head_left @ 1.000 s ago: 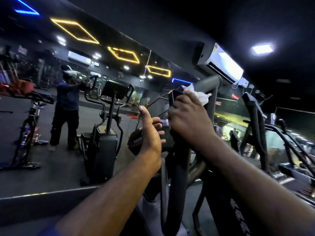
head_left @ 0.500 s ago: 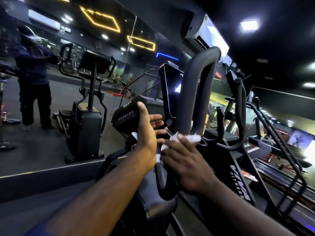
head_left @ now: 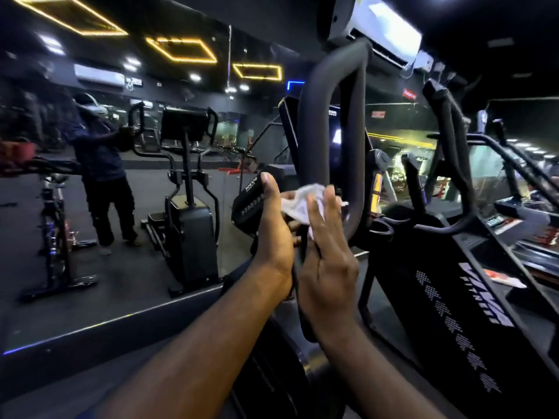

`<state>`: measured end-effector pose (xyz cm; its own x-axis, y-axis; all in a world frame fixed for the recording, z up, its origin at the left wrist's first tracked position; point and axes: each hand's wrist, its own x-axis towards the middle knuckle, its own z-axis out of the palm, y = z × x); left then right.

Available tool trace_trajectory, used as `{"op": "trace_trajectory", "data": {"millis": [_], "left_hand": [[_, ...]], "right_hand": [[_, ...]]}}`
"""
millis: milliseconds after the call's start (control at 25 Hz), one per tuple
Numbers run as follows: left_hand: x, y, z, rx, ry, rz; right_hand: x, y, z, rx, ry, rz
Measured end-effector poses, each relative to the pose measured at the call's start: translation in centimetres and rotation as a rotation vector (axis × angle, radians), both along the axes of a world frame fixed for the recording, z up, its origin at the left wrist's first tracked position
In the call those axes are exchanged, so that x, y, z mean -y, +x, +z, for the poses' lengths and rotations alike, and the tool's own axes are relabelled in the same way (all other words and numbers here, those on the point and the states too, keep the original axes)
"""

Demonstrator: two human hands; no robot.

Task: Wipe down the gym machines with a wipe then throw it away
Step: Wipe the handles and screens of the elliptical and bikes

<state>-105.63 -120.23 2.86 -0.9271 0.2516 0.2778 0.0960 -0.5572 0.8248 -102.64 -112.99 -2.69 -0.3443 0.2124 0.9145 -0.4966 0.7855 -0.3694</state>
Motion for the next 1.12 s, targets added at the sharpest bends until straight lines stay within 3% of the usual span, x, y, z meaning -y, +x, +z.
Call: {"op": "trace_trajectory", "data": {"millis": [80, 160, 280, 480, 560, 680, 840, 920, 1040, 1120], "left_hand": [[0.5, -0.2, 0.7, -0.035, -0.084, 0.098], [-0.2, 0.0, 1.8, -0.094, -0.141, 0.105], [-1.5, 0.4, 2.9, -0.173, -0.101, 0.099], [-1.6, 0.1, 1.4, -0.135, -0.085, 0.007], [-1.8, 0.7, 1.1, -0.091, -0.168, 0.007], [-2.9, 1.7, 0.5, 0.019, -0.241, 0.008], [-4.7, 1.5, -2.7, -0.110, -0.307, 0.372], [-5.7, 1.7, -4.3, -0.173, -0.391, 0.533], [-6.2, 1.4, -5.0, -0.236, -0.387, 0.620], [-6.2, 1.2, -5.3, -0.269, -0.403, 0.655]], "right_hand": [[-0.8, 1.0, -0.1, -0.029, -0.055, 0.044], [-2.3, -0.2, 4.2, -0.080, -0.135, 0.076], [-3.3, -2.7, 8.1, -0.093, 0.062, 0.154], [-7.0, -0.1, -4.6, -0.048, 0.465, 0.211], [-8.3, 0.8, -6.2, -0.084, 0.502, 0.268], [-7.3, 0.2, -3.9, -0.073, 0.341, 0.376], [-7.7, -0.2, -11.2, -0.060, 0.274, 0.539], [-8.2, 1.5, -15.1, 0.006, -0.023, 0.655], [-7.4, 2.6, -12.3, 0.150, -0.801, 0.778], [-7.0, 2.2, -8.6, 0.236, -0.846, 0.931]]}}
